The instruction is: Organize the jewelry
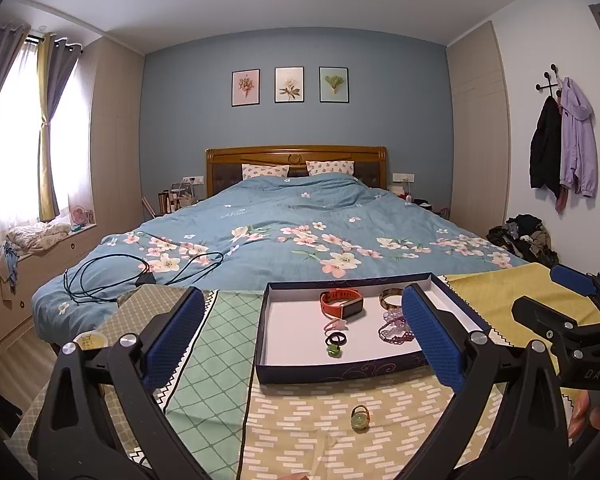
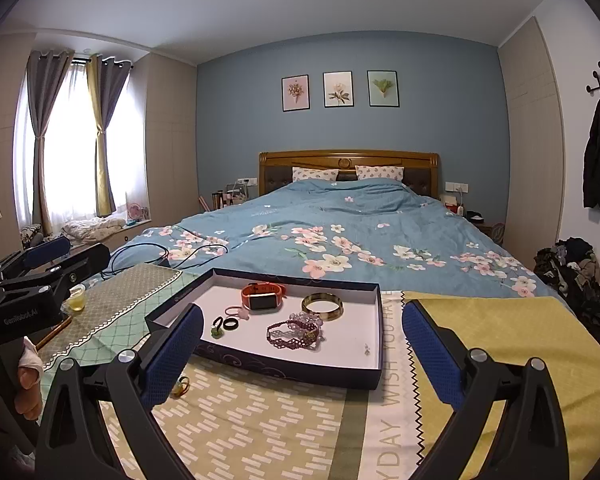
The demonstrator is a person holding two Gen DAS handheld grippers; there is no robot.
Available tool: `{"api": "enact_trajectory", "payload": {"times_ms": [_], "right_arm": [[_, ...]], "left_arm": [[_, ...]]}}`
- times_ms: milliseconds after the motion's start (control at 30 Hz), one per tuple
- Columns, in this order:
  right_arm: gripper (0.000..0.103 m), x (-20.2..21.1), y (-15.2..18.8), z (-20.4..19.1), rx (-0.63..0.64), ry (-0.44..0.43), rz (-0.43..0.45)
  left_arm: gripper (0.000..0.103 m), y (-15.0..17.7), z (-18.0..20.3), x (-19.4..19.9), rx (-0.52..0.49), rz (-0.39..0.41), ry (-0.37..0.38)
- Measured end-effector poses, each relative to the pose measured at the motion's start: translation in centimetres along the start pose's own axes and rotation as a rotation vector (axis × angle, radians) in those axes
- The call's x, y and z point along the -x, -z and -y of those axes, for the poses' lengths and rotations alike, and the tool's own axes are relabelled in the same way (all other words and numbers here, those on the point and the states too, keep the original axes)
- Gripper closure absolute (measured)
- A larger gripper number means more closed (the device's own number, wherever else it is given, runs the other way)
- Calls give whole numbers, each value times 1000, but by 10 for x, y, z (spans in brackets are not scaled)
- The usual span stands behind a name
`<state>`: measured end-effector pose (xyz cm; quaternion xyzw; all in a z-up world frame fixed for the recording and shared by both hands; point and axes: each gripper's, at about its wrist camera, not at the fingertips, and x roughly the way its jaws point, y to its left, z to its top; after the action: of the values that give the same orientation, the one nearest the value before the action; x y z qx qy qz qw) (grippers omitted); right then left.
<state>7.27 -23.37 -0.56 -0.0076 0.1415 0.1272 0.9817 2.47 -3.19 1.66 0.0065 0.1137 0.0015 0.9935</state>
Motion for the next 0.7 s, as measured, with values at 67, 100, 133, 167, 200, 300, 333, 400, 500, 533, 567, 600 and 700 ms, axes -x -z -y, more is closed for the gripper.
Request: {"api": "enact_trajectory", "payload": {"times_ms": [67,100,133,167,200,300,333,400,500,533,567,600,700], "right_arm": [[7,1,0,-1,1,5,0],[7,1,0,-1,-2,3,0],[7,1,0,0,-4,3,-2],[7,1,0,0,-5,4,-3],[7,1,0,0,-6,3,-3],[7,2,0,0,-8,5,0],[7,2,-1,0,-9,3,1],[7,1,-1,0,-11,3,0],[7,1,-1,-1,-11,2,2],[7,1,-1,-1,-11,1,4],[7,1,-1,0,-11,0,5],[7,1,-1,0,-12,0,4],[7,1,-1,0,-13,0,5]], "left_arm": [[6,0,1,3,-1,1,0],[6,0,1,4,0,-1,0],[6,0,1,4,2,-3,1],[6,0,1,6,4,0,1],[6,-1,0,5,4,-1,2],[6,-1,0,4,3,0,1],[6,-1,0,5,1,1,1],[6,-3,-1,3,0,3,1],[6,-4,0,2,-2,2,0],[6,-4,-1,3,-2,2,1],[6,-4,-1,3,-3,3,1],[6,-4,-1,3,-2,5,1],[6,-4,0,3,-3,4,1]]}}
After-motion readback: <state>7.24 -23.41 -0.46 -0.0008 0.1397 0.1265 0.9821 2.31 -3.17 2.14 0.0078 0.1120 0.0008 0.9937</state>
